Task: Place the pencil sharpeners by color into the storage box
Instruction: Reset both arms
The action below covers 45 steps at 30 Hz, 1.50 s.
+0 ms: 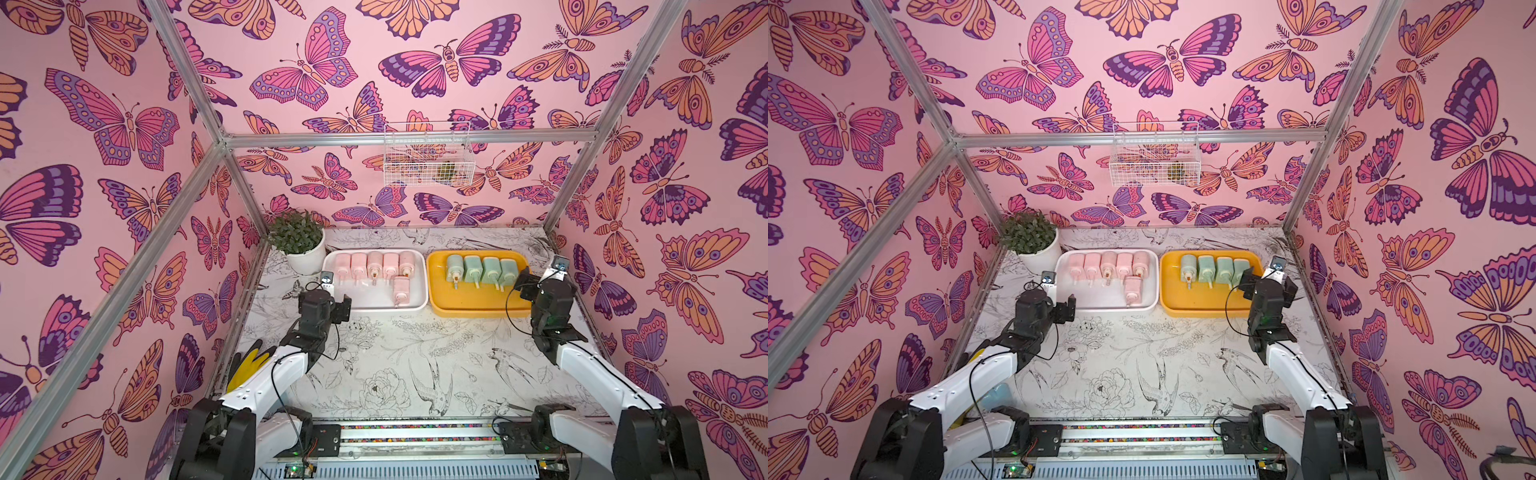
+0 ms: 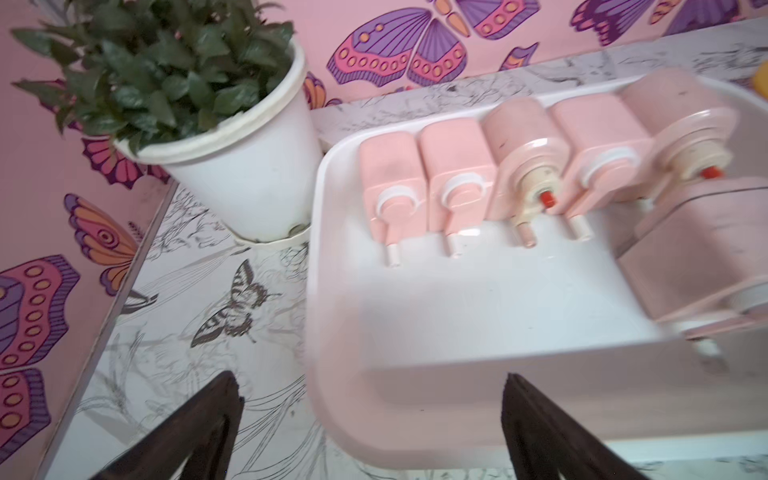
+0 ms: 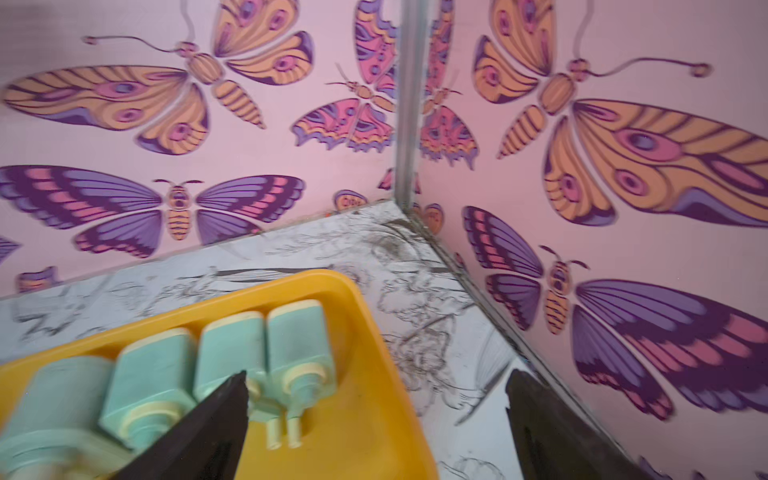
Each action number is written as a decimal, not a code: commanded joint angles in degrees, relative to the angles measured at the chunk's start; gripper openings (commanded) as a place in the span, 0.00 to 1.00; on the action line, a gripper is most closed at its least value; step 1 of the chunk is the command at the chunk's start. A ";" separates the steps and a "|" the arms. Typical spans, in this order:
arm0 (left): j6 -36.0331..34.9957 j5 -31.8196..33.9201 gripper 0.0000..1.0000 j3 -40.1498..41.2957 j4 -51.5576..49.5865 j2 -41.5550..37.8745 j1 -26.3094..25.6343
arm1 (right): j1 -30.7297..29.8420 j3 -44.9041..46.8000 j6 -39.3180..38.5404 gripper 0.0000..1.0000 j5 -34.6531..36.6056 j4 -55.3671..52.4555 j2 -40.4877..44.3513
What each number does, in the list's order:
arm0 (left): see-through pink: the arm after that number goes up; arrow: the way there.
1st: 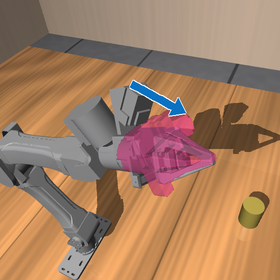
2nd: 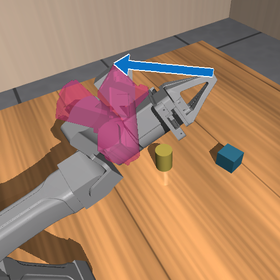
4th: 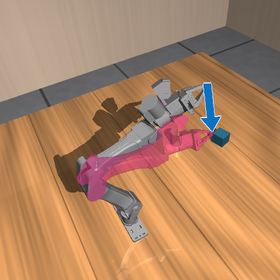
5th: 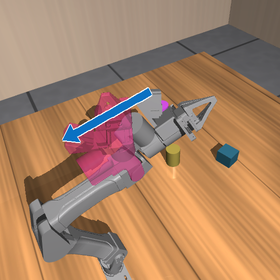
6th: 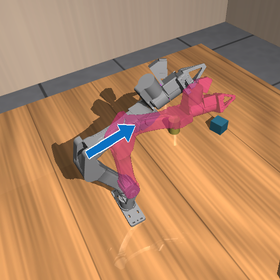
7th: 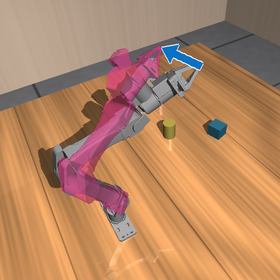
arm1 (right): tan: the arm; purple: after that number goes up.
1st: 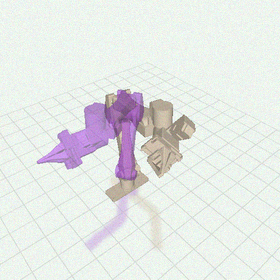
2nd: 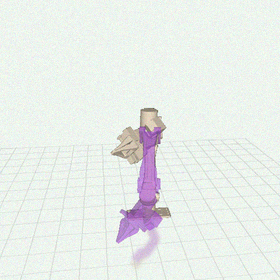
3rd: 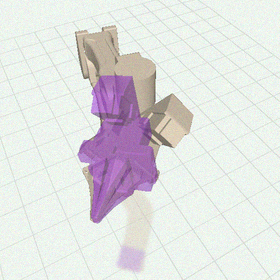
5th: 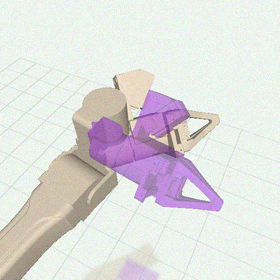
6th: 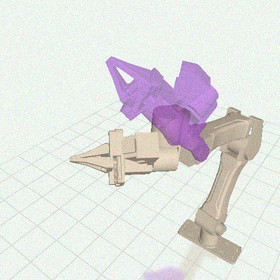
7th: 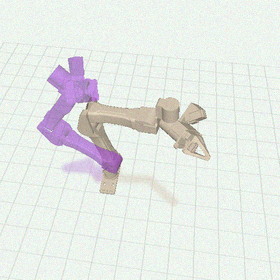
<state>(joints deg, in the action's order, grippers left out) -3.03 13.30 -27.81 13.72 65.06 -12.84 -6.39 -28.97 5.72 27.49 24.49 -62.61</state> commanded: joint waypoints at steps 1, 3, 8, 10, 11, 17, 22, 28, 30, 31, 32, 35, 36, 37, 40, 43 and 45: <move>-0.82 -5.90 1.00 1.57 4.70 0.22 3.88 | 2.51 1.79 -0.46 0.99 4.42 -2.23 1.84; 2.30 -9.62 1.00 3.11 6.48 1.61 8.22 | 4.34 3.13 0.22 0.99 3.88 -3.09 2.66; 2.68 -16.32 1.00 1.92 11.79 10.58 13.78 | 6.56 5.10 0.88 0.99 2.01 -4.23 3.44; 2.12 -18.06 1.00 0.24 12.58 14.13 13.81 | 6.75 5.56 0.92 0.99 1.10 -4.87 3.78; 2.05 -18.19 1.00 -1.86 9.48 14.99 13.81 | 6.83 5.67 1.02 0.99 0.48 -5.56 4.07; 0.98 -20.36 1.00 -3.36 12.62 18.19 14.94 | 7.10 6.37 0.71 0.99 -1.60 -7.44 5.21; 1.36 -22.10 1.00 0.91 21.07 18.49 14.96 | 7.27 6.20 0.67 0.99 -2.39 -7.16 4.95; 3.18 -16.87 1.00 3.64 22.16 12.22 14.95 | 8.42 3.09 3.76 0.99 -3.95 -13.79 3.66; 4.99 -16.00 1.00 1.85 16.39 9.21 14.96 | 10.62 -0.13 7.50 0.99 -8.56 -20.36 2.24; 7.23 -15.17 1.00 0.93 13.84 8.48 14.95 | 11.44 -1.86 9.42 0.99 -9.47 -23.67 1.47; 9.62 -14.36 1.00 0.26 11.86 6.44 14.95 | 11.97 -3.04 10.37 0.99 -10.02 -26.44 0.84; 15.56 -10.81 1.00 -3.52 2.33 5.07 14.95 | 14.18 -5.27 11.81 0.99 -11.96 -31.06 -0.65; 16.46 -10.90 1.00 -5.03 -1.37 5.07 14.95 | 14.63 -5.39 11.51 0.99 -13.48 -31.27 -0.75; 17.04 -12.06 1.00 -5.64 -3.42 5.01 14.98 | 14.65 -5.06 11.12 0.99 -14.53 -30.88 -0.49; 14.20 -13.16 1.00 -4.28 -3.32 3.11 14.95 | 14.65 -2.49 8.89 0.97 -20.07 -27.73 2.01; 9.70 -6.88 1.00 -1.06 1.55 2.31 15.04 | 14.66 2.46 6.96 0.95 -21.80 -18.47 3.29; 7.28 -8.33 1.00 -0.29 3.24 3.92 15.04 | 14.66 4.89 6.67 0.96 -22.00 -11.80 2.72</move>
<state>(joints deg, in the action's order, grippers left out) 8.14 2.59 -30.20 16.29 68.16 1.87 8.08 -27.11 13.91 8.80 3.68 -59.83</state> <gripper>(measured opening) 0.999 0.951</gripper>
